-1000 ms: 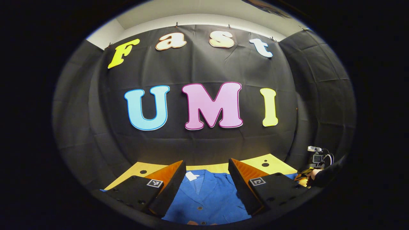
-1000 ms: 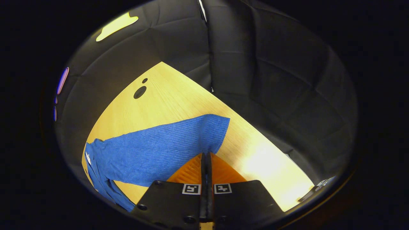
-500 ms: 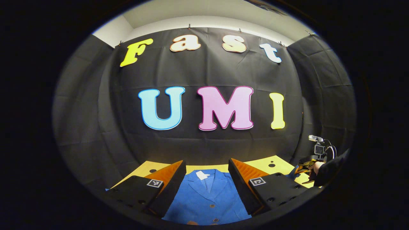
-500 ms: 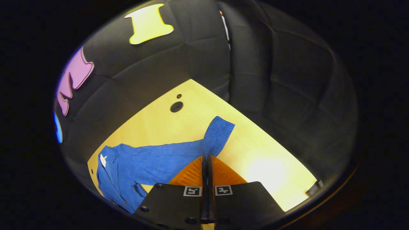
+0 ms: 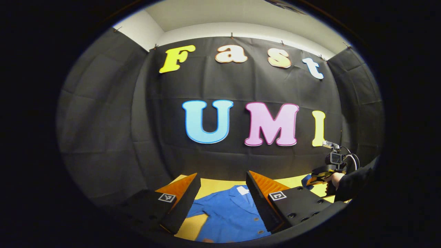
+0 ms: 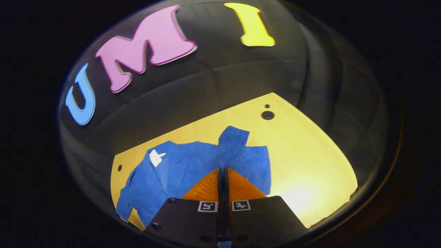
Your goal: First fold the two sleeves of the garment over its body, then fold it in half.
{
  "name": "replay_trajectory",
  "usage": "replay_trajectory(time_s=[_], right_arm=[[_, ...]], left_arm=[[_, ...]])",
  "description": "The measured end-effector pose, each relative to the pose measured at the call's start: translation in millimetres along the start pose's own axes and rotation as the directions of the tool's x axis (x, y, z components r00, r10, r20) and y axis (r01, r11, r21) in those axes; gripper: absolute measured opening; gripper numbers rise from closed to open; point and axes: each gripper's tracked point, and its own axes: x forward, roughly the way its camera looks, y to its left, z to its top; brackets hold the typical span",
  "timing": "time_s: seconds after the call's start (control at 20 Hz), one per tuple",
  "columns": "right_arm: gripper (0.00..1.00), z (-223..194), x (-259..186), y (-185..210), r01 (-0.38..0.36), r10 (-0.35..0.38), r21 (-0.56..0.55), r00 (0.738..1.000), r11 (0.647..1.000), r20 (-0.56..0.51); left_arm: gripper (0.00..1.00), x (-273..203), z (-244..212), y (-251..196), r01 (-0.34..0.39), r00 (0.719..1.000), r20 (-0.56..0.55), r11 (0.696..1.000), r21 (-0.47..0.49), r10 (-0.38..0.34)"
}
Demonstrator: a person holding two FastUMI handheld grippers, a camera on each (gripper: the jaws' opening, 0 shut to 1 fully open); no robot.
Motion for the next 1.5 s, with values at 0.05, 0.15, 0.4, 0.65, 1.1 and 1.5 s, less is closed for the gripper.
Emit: replay_trajectory(time_s=[0.05,0.15,0.4,0.65,1.1,1.5], right_arm=[[0.01,-7.0,0.6,22.3,-0.020,0.020,-0.018,1.000,1.000,-0.009],[0.01,-21.2,4.7,68.3,-0.061,0.060,-0.057,0.998,0.997,-0.026],[0.01,-67.2,18.2,171.1,-0.138,0.129,-0.139,0.989,0.981,-0.073],[0.01,-129.6,35.4,253.0,-0.200,0.171,-0.195,0.973,0.960,-0.153],[0.00,-213.8,62.0,320.6,-0.216,0.153,-0.305,0.964,0.927,-0.216],[0.69,-189.5,55.1,308.0,-0.188,0.143,-0.360,0.978,0.914,-0.149]], left_arm=[[0.80,-3.2,-1.9,15.5,-0.019,1.000,-0.002,1.000,-0.006,0.019],[0.81,-9.9,-7.7,44.6,-0.052,0.999,-0.011,0.999,-0.009,0.051],[0.80,-26.0,-28.2,114.8,-0.144,0.988,-0.061,0.989,-0.017,0.143],[0.84,-41.0,-58.9,173.7,-0.215,0.969,-0.128,0.976,-0.031,0.210],[0.84,-45.1,-87.1,225.4,-0.279,0.946,-0.178,0.960,-0.029,0.270],[0.81,-31.6,-118.5,229.0,-0.280,0.938,-0.237,0.955,-0.093,0.252]])
